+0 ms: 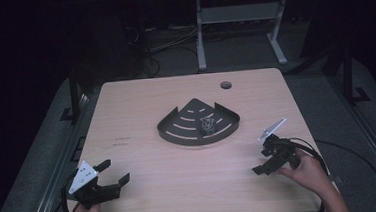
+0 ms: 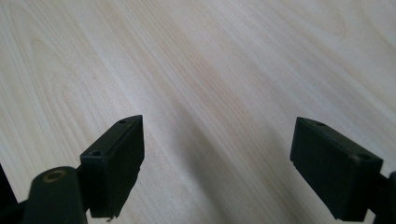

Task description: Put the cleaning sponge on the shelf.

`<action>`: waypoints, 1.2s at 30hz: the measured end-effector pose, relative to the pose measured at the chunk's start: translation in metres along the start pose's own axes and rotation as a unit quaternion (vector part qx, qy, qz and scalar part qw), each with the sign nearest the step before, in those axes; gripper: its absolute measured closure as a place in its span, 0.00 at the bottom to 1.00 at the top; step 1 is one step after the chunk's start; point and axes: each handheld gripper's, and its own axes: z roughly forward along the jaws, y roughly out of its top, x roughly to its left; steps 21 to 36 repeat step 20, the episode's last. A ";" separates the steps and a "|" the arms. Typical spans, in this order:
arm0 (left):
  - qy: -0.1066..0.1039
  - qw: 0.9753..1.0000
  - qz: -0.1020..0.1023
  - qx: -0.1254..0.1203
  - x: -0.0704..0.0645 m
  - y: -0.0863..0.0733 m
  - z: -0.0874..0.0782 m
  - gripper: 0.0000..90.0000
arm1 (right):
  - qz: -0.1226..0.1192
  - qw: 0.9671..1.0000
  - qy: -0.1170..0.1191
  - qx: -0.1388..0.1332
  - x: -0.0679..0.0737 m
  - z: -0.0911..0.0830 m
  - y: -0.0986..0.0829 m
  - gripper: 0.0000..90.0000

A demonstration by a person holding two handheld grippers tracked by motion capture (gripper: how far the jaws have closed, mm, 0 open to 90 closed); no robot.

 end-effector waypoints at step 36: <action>0.000 1.000 0.001 0.000 -0.001 0.000 0.001 0.15 | 0.006 1.000 -0.005 -0.016 0.006 -0.002 -0.019 0.19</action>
